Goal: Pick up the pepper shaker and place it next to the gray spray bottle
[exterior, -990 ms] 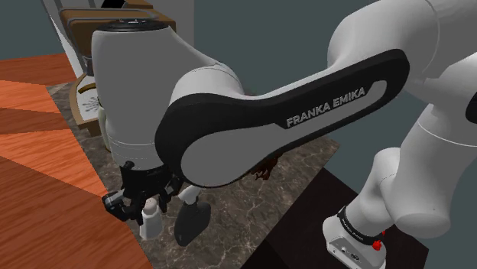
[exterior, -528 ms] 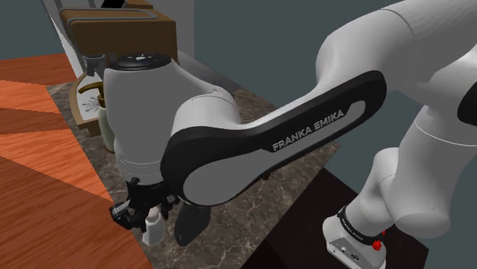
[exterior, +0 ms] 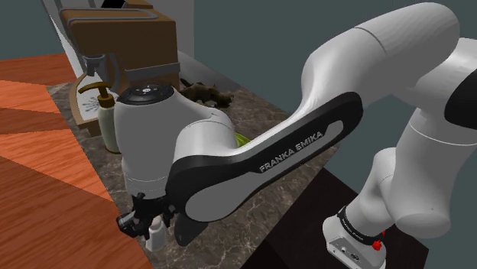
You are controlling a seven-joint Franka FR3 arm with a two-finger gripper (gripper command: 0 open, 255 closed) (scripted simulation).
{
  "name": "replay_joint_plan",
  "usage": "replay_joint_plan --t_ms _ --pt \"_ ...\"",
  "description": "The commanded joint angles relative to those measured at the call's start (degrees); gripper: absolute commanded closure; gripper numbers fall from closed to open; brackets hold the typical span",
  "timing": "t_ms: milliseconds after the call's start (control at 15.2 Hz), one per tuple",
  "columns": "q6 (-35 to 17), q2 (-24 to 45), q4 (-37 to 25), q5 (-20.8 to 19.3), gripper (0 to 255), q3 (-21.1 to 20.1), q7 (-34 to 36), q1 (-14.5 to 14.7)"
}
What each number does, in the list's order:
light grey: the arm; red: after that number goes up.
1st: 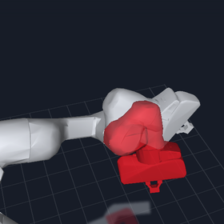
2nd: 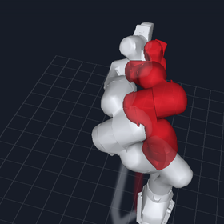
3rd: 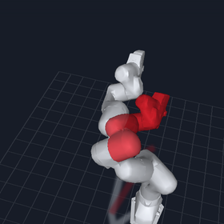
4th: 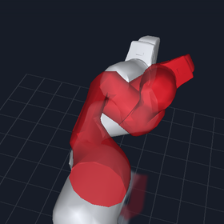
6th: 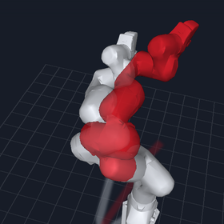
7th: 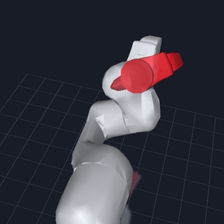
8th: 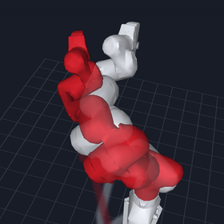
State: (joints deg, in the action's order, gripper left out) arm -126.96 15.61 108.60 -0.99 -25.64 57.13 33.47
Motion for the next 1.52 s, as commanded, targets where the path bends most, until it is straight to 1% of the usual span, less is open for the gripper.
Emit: replay_joint_plan --t_ms 0,594,660,990,1254,1452 --pt "-1.4 0.7 0.8 -0.3 255 0.1 0.2 0.2" --pt "-1.9 0.9 1.0 -0.5 255 0.1 0.3 0.2" --pt "-1.9 0.9 1.0 -0.5 0 0.1 0.3 0.2" --pt "-1.9 0.9 1.0 -0.5 0 0.1 0.3 0.2" --pt "4.4 -2.9 -1.7 1.4 0 -0.3 -1.0 -0.8" --pt "4.4 -2.9 -1.7 1.5 0 -0.3 -1.0 -0.8"
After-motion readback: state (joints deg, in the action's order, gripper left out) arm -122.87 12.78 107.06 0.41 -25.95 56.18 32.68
